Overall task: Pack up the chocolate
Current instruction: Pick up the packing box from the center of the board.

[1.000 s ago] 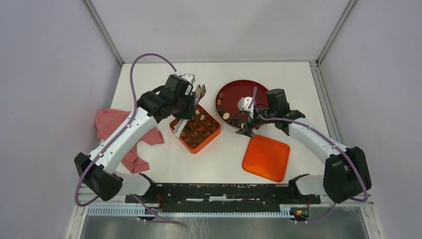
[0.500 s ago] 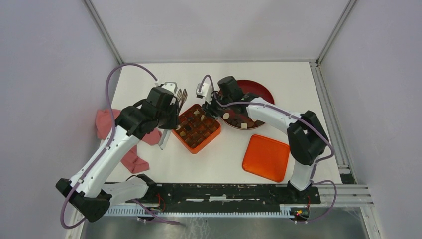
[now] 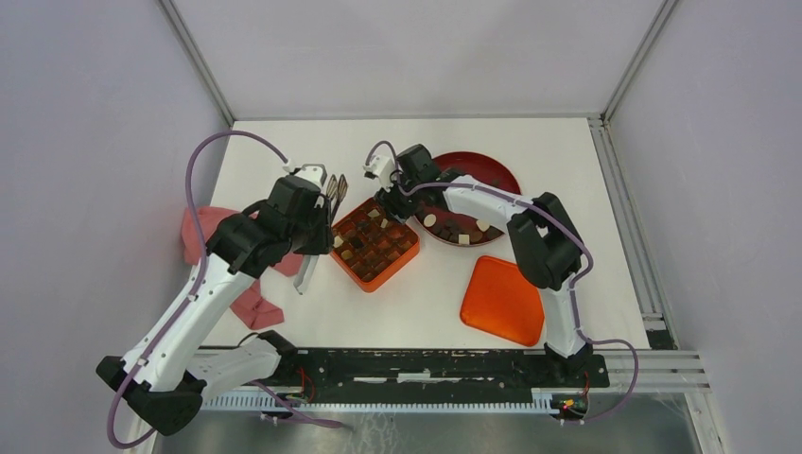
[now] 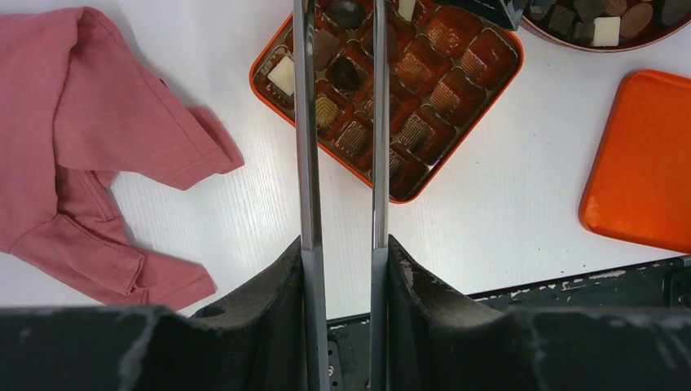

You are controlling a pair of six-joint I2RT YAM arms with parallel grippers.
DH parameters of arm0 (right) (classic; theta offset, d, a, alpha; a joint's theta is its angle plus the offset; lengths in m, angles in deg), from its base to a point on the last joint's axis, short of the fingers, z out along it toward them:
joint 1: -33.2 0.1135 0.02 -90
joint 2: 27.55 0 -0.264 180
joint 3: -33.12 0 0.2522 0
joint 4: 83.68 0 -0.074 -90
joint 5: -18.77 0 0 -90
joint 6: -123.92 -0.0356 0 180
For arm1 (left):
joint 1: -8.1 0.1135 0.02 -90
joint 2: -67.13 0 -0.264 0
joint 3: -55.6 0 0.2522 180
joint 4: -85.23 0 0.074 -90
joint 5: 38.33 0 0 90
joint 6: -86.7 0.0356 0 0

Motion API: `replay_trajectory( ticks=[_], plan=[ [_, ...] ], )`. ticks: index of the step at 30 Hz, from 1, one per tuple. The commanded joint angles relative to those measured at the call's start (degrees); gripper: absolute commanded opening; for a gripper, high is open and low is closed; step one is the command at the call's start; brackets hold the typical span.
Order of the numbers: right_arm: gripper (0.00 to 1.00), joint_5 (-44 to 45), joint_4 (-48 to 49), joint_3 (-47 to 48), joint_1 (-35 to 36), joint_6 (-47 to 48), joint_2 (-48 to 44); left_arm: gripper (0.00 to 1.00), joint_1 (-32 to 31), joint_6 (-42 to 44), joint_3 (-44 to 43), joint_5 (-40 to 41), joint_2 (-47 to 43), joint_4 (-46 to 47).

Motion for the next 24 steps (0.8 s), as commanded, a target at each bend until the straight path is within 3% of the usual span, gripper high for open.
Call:
replay_trajectory(
  ticks=[1,10,19,24],
  plan=[
    [0.53,1.8,-0.4,2.9,0.5,-2.3,1.7,0.02,0.1,-2.8,0.3,0.0,-1.3,1.6],
    [0.39,3.8,0.9,3.4,0.7,-4.6,3.6,0.02,0.1,-3.0,0.5,-1.4,-1.7,2.0],
    [0.01,4.9,5.2,0.5,0.9,-7.0,0.4,0.02,0.1,-4.3,0.8,-2.9,-3.2,2.7],
    [0.0,1.3,13.6,-5.8,0.6,-8.0,-7.1,0.02,0.1,-4.3,0.3,-4.3,-4.1,3.9]
  ],
)
